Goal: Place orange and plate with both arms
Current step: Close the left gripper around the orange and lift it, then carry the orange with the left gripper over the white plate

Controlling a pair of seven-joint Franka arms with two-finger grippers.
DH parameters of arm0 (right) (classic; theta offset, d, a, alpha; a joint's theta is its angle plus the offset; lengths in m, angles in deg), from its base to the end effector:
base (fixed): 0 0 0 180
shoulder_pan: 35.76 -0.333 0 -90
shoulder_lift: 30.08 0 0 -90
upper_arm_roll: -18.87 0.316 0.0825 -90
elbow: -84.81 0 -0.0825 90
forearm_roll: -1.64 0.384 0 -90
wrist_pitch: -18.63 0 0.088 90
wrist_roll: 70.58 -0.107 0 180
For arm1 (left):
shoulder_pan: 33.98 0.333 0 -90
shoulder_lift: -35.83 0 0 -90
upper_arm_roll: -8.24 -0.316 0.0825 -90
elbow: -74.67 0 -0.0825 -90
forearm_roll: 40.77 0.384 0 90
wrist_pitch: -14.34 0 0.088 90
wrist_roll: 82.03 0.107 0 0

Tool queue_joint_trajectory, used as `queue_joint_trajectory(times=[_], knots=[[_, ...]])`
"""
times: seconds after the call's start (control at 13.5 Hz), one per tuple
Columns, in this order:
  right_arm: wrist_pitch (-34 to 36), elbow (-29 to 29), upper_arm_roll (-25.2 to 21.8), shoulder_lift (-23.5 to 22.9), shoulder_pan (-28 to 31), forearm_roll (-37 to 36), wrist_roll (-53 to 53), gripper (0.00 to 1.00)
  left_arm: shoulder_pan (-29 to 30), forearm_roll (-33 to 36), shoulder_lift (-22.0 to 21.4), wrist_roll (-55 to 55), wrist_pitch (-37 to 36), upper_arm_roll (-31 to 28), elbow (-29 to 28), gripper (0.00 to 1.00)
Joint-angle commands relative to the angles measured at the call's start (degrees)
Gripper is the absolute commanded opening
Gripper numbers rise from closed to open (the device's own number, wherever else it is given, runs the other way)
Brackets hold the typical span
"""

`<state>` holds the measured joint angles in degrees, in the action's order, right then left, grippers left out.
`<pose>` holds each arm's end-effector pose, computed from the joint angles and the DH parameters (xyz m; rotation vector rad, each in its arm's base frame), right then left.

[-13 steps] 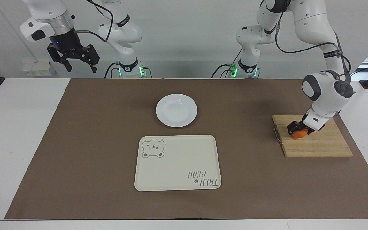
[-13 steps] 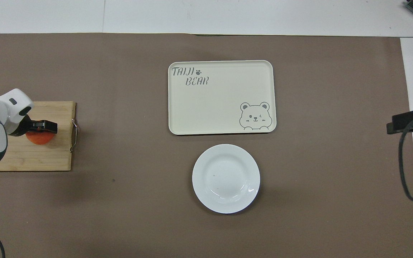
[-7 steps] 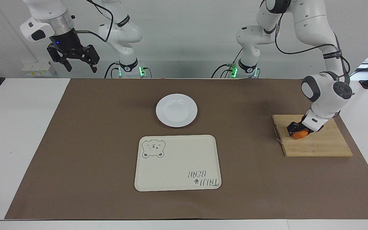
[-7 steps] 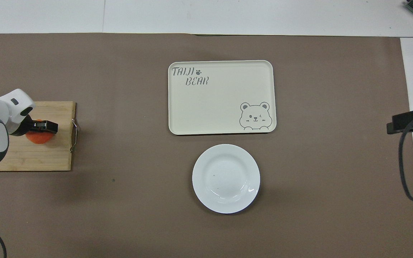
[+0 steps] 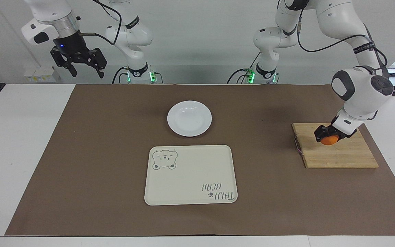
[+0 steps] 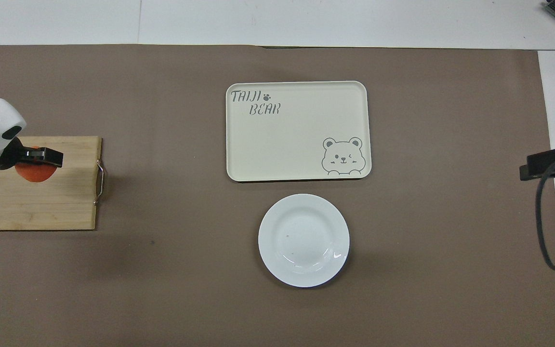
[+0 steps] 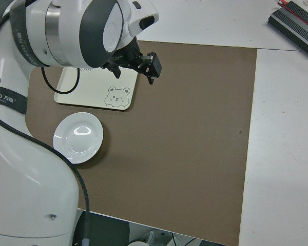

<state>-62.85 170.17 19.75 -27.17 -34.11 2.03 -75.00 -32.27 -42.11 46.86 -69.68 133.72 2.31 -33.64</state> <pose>0.5223 -0.0060 0.6765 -3.1329 0.1405 0.0268 0.5997 0.0767 0.4048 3.1392 -0.1141 0.0030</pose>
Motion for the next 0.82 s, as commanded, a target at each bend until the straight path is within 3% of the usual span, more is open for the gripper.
queue_joint_trajectory(times=[0.0,0.37,0.74], knots=[[-0.79,0.34,-0.09,0.08,0.46,1.02,1.52,1.00,-0.83,-0.07,-2.68,0.21,-9.31,-0.31,5.54,0.00],[-0.87,0.43,-0.09,0.08,0.46,1.02,1.52,1.00,-3.37,0.46,-4.17,-2.85,-23.30,-0.22,16.27,0.00],[-0.79,0.34,-0.09,0.08,0.46,1.02,1.52,1.00,-9.70,0.63,-6.55,-9.79,-26.83,0.48,16.90,0.00]])
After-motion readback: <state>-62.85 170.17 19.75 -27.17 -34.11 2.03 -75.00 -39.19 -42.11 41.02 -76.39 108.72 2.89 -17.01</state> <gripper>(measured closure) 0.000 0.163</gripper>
